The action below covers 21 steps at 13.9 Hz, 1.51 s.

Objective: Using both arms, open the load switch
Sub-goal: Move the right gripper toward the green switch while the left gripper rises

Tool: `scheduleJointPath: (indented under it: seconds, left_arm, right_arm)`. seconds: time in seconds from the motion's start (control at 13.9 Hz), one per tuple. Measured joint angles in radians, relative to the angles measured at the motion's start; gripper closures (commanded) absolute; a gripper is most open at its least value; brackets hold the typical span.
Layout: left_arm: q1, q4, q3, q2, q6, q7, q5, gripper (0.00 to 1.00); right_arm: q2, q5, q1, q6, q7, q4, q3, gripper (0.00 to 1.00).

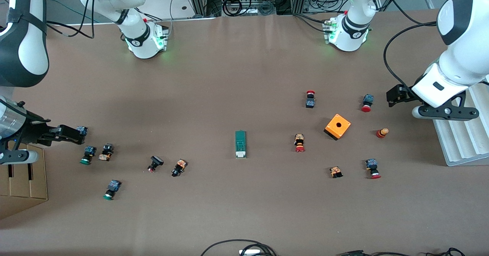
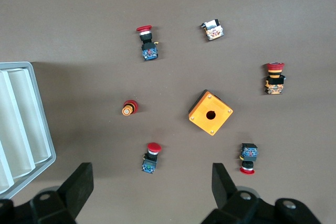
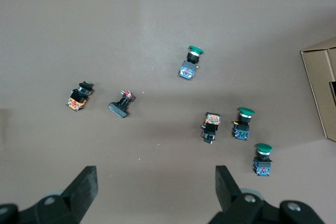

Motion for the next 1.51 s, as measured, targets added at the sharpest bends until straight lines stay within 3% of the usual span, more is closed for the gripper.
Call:
scheduleJointPath:
  seconds: [0.5,0.87,1.3,1.51]
  left_arm:
    - [0.000,0.014,0.000,0.006,0.001,0.000,0.000,0.00]
    - [0.000,0.041,-0.001,0.024,-0.007,0.001,0.000,0.00]
    - [-0.008,0.097,-0.010,0.060,-0.093,0.000,-0.002,0.00]
    - [-0.061,0.098,-0.030,0.063,-0.134,-0.049,-0.008,0.00]
  right_arm:
    - [0.000,0.003,0.010,-0.001,-0.002,0.000,0.016,0.00]
    - [0.006,0.004,0.107,-0.005,-0.001,-0.003,0.026,0.00]
    - [0.060,0.004,0.125,-0.004,-0.084,-0.014,0.028,0.00]
    - [0.071,0.034,0.152,0.014,-0.084,-0.014,0.030,0.00]
